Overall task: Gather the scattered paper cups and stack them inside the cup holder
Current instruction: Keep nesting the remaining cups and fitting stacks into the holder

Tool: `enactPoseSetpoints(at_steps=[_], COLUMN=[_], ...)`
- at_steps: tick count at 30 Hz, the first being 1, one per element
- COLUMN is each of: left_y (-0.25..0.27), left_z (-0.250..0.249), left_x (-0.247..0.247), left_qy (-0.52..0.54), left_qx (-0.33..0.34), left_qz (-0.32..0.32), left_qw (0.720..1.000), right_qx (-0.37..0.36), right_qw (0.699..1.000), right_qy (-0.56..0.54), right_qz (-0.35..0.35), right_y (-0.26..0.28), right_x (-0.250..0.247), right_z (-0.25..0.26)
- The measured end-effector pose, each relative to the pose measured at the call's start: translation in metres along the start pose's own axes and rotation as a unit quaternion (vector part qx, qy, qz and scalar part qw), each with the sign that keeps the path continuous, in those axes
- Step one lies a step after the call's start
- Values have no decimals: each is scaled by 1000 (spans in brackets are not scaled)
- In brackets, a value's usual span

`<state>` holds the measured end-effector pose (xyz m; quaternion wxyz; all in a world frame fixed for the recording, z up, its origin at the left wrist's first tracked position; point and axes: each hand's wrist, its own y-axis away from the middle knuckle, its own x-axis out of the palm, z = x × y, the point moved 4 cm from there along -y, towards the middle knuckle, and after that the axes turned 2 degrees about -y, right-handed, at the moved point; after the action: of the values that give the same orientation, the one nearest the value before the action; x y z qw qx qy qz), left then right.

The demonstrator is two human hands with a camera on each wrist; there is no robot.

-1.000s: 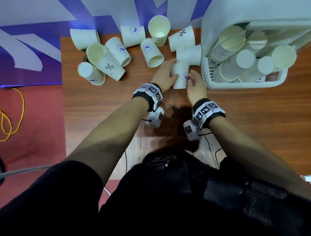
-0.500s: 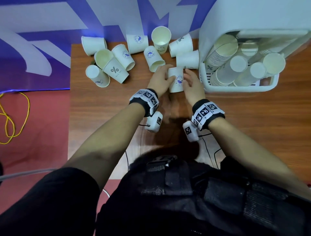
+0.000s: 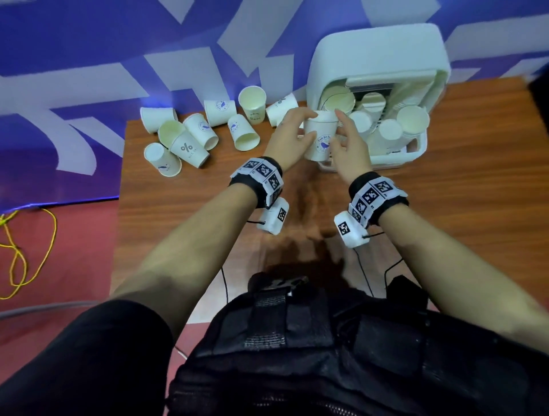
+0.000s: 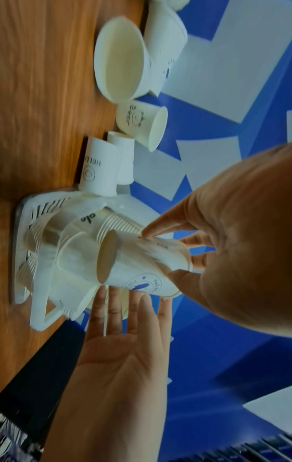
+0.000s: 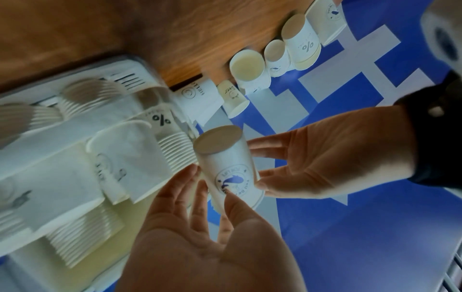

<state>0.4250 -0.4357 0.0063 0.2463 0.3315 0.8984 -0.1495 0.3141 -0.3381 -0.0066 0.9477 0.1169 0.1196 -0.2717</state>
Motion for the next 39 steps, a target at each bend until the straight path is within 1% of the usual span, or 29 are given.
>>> enactPoseSetpoints(at_steps=[4, 9, 12, 14, 23, 27, 35, 39], left_y=[0, -7, -13, -17, -48, -63, -82, -87], left_z=[-30, -67, -84, -96, -118, -117, -98, -94], left_x=[27, 61, 81, 95, 149, 162, 169, 176], left_qy=[-17, -19, -2, 14, -5, -35, -85, -83], left_qx=[18, 28, 25, 36, 71, 86, 26, 42], left_qz=[-9, -9, -2, 2, 38, 47, 49, 34], left_qw=[1000, 999, 1000, 999, 997, 995, 995, 995], right_qx=[-23, -56, -73, -86, -111, -114, -107, -98], right_qw=[999, 996, 994, 991, 983, 982, 983, 982], right_qy=[-11, 5, 9, 18, 68, 65, 74, 90], right_qz=[-34, -64, -84, -97, -128, -137, -132, -134], right_y=[9, 16, 18, 18, 5, -7, -40, -50], right_x=[-40, -93, -120, -137, -204, -218, -214, -214], right_z=[-3, -1, -4, -8, -30, -37, -57, -69])
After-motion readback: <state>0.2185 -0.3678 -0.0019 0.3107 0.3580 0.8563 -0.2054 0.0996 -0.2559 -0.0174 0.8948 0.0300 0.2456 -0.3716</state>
